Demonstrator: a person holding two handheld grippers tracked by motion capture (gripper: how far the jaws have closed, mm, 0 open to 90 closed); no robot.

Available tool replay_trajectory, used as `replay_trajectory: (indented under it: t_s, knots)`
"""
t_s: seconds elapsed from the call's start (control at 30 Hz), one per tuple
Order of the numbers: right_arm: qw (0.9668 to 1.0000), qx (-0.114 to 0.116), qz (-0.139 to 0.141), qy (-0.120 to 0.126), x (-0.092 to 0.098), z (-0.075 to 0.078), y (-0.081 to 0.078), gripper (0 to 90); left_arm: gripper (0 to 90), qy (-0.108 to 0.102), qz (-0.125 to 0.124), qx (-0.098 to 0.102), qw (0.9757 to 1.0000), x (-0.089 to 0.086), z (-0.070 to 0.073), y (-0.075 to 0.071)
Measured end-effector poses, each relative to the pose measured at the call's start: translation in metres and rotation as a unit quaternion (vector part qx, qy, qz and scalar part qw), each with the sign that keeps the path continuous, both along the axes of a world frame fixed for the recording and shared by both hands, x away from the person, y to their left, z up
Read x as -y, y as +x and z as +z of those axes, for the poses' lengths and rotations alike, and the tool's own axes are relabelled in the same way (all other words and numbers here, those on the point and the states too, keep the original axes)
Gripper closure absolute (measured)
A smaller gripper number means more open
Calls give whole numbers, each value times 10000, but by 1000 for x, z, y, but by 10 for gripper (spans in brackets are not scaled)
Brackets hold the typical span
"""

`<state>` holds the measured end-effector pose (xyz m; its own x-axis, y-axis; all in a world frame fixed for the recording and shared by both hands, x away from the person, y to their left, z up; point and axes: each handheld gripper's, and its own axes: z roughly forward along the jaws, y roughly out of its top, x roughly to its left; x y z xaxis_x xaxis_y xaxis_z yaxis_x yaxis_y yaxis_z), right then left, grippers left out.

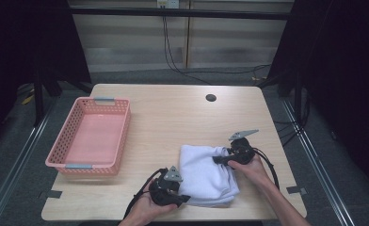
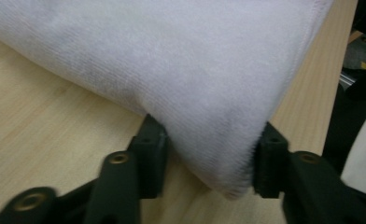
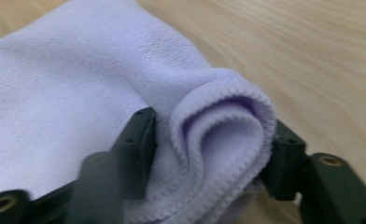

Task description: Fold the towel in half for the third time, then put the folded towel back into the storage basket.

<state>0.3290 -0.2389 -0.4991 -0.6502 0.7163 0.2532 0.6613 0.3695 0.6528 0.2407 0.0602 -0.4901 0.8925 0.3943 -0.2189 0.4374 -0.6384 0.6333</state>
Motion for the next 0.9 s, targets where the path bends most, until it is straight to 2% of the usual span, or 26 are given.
replay_trajectory:
  t_s: [0.1, 0.17, 0.2, 0.23, 0.27, 0.43, 0.53, 0.6, 0.73, 0.8, 0.9]
  knots:
    - [9999, -33, 73, 67, -1, 0, 0, 558, 665, -45, -4, -125, 9999, -1, 1, 3]
    - [9998, -73, 105, 137, -1, -1, 0, 620, 696, -178, 15, -163, 9997, -2, 1, 5]
    - [9998, -77, 126, 158, -1, -1, 0, 632, 708, -168, -10, -174, 9997, -3, 1, 6]
    - [9998, -70, 122, 151, -1, 0, -1, 644, 713, -144, 64, -151, 9998, -3, 2, 5]
    - [9998, -36, 151, 122, -2, 1, -1, 654, 714, -181, 12, -162, 9997, -3, 2, 5]
    - [9998, -39, 155, 99, -2, 3, 0, 688, 725, -288, -47, -102, 9995, -6, 5, 5]
    - [9997, -45, 161, 191, -3, 6, 1, 700, 733, -399, 38, -116, 9991, -9, 7, 4]
    - [9997, -14, 168, 165, -5, 8, 3, 702, 734, -456, 67, -135, 9988, -10, 9, 5]
    - [9996, 29, 128, 253, -6, 11, 6, 705, 734, -577, 100, -135, 9982, -13, 12, 9]
    - [9996, 14, 106, 278, -5, 11, 5, 704, 735, -568, 122, -136, 9982, -14, 15, 10]
    - [9993, 23, 64, 378, -1, 13, 6, 706, 737, -658, 101, -45, 9978, -14, 22, 12]
